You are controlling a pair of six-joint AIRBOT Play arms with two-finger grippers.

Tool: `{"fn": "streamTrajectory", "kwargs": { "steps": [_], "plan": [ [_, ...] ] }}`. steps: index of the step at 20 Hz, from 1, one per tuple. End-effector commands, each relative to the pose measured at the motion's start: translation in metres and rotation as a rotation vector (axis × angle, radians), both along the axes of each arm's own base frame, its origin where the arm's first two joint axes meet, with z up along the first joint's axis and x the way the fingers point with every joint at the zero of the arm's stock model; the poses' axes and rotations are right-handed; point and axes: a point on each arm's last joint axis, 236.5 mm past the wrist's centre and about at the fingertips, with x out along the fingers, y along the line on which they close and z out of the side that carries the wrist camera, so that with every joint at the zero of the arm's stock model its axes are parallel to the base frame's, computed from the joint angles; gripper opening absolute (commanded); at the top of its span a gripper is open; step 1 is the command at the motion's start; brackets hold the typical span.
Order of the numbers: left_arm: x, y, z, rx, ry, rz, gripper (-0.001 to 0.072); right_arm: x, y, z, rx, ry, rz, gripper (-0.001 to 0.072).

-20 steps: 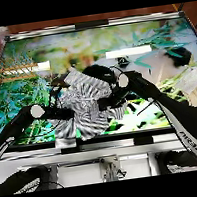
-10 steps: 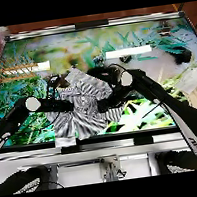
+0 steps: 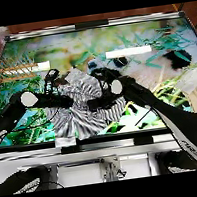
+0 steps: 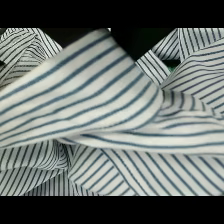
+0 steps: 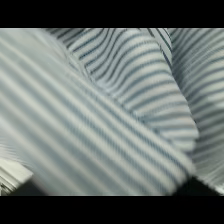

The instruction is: Fold the shirts.

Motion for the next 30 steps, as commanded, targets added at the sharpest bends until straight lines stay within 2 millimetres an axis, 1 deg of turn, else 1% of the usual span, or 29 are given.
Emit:
{"fn": "streamTrajectory", "kwargs": {
  "steps": [1, 2, 3, 4, 5, 6, 7, 8, 9, 10, 11, 12, 13, 14, 15, 16, 17, 18, 19, 20, 21, 22, 23, 24, 25, 26, 27, 28, 30],
  "plan": [
    [-0.002, 0.0, 0.007, -0.003, -0.004, -0.007, 0.0059, 0.006, 0.015, -0.03, 0.001, 0.078, -0.132, 0.0232],
    [0.0, -0.001, 0.016, -0.01, -0.025, -0.008, 0.0059, 0.004, 0.014, -0.033, -0.007, 0.101, -0.146, 0.009],
    [0.003, -0.002, 0.029, -0.021, -0.058, -0.01, 0.0059, 0.005, 0.014, -0.03, -0.004, 0.09, -0.139, 0.0091],
    [0.008, -0.004, 0.045, -0.028, -0.103, -0.023, 0.0059, 0.009, 0.01, -0.022, -0.008, 0.053, -0.122, 0.009],
    [0.014, -0.006, 0.066, -0.037, -0.16, -0.038, 0.0058, 0.017, -0.001, -0.008, -0.03, -0.004, -0.103, 0.009],
    [0.021, -0.006, 0.091, -0.043, -0.223, -0.042, 0.0058, 0.031, -0.016, 0.014, -0.059, -0.077, -0.085, 0.009],
    [0.028, -0.006, 0.119, -0.05, -0.286, -0.044, 0.0058, 0.047, -0.036, 0.044, -0.091, -0.163, -0.078, 0.009],
    [0.032, -0.007, 0.152, -0.062, -0.355, -0.048, 0.0058, 0.067, -0.059, 0.089, -0.111, -0.28, -0.08, 0.009],
    [0.033, -0.008, 0.187, -0.079, -0.418, -0.056, 0.0058, 0.083, -0.079, 0.141, -0.103, -0.4, -0.101, 0.009],
    [0.031, -0.009, 0.229, -0.104, -0.49, -0.065, 0.0058, 0.093, -0.096, 0.207, -0.052, -0.53, -0.147, 0.009],
    [0.025, -0.013, 0.274, -0.147, -0.569, -0.074, 0.0059, 0.094, -0.109, 0.277, 0.027, -0.663, -0.199, 0.009],
    [0.014, -0.02, 0.329, -0.232, -0.66, -0.086, 0.0058, 0.086, -0.119, 0.338, 0.1, -0.776, -0.231, 0.009],
    [-0.003, -0.028, 0.38, -0.319, -0.748, -0.107, 0.0058, 0.069, -0.125, 0.396, 0.179, -0.881, -0.25, 0.009],
    [-0.024, -0.033, 0.429, -0.388, -0.852, -0.139, 0.0058, 0.052, -0.131, 0.438, 0.238, -0.958, -0.26, 0.009],
    [-0.044, -0.034, 0.466, -0.43, -0.94, -0.16, 0.0058, 0.031, -0.131, 0.471, 0.309, -1.001, -0.25, 0.009],
    [-0.064, -0.032, 0.499, -0.47, -1.014, -0.174, 0.0059, 0.013, -0.127, 0.491, 0.381, -1.015, -0.23, 0.009],
    [-0.079, -0.028, 0.52, -0.496, -1.066, -0.183, 0.0058, -0.002, -0.119, 0.5, 0.444, -1.001, -0.199, 0.009],
    [-0.089, -0.024, 0.534, -0.507, -1.099, -0.186, 0.0058, -0.014, -0.11, 0.497, 0.477, -0.956, -0.16, 0.009],
    [-0.093, -0.021, 0.536, -0.5, -1.109, -0.186, 0.0058, -0.023, -0.101, 0.486, 0.486, -0.894, -0.116, 0.009],
    [-0.089, -0.016, 0.526, -0.444, -1.095, -0.179, 0.0058, -0.029, -0.094, 0.47, 0.474, -0.83, -0.078, 0.009],
    [-0.078, -0.01, 0.504, -0.35, -1.044, -0.164, 0.0058, -0.035, -0.092, 0.448, 0.425, -0.769, -0.031, 0.009],
    [-0.065, 0.001, 0.474, -0.235, -0.965, -0.138, 0.0058, -0.04, -0.094, 0.425, 0.357, -0.721, 0.018, 0.009],
    [-0.053, 0.018, 0.437, -0.093, -0.874, -0.11, 0.0058, -0.044, -0.101, 0.4, 0.272, -0.662, 0.051, 0.009],
    [-0.044, 0.039, 0.394, 0.058, -0.758, -0.091, 0.0059, -0.044, -0.112, 0.376, 0.186, -0.603, 0.057, 0.0091],
    [-0.041, 0.059, 0.352, 0.186, -0.629, -0.08, 0.0058, -0.045, -0.121, 0.356, 0.116, -0.548, 0.057, 0.009],
    [-0.044, 0.07, 0.318, 0.256, -0.506, -0.087, 0.0058, -0.044, -0.135, 0.333, 0.024, -0.475, 0.04, 0.009],
    [-0.051, 0.073, 0.281, 0.301, -0.378, -0.121, 0.0058, -0.047, -0.146, 0.31, -0.057, -0.384, 0.047, 0.009],
    [-0.06, 0.071, 0.25, 0.326, -0.271, -0.176, 0.0058, -0.042, -0.142, 0.298, -0.074, -0.353, 0.058, 0.009],
    [-0.072, 0.061, 0.196, 0.338, -0.12, -0.273, 0.0058, -0.031, -0.132, 0.269, -0.124, -0.294, 0.117, 0.009]
  ]
}}
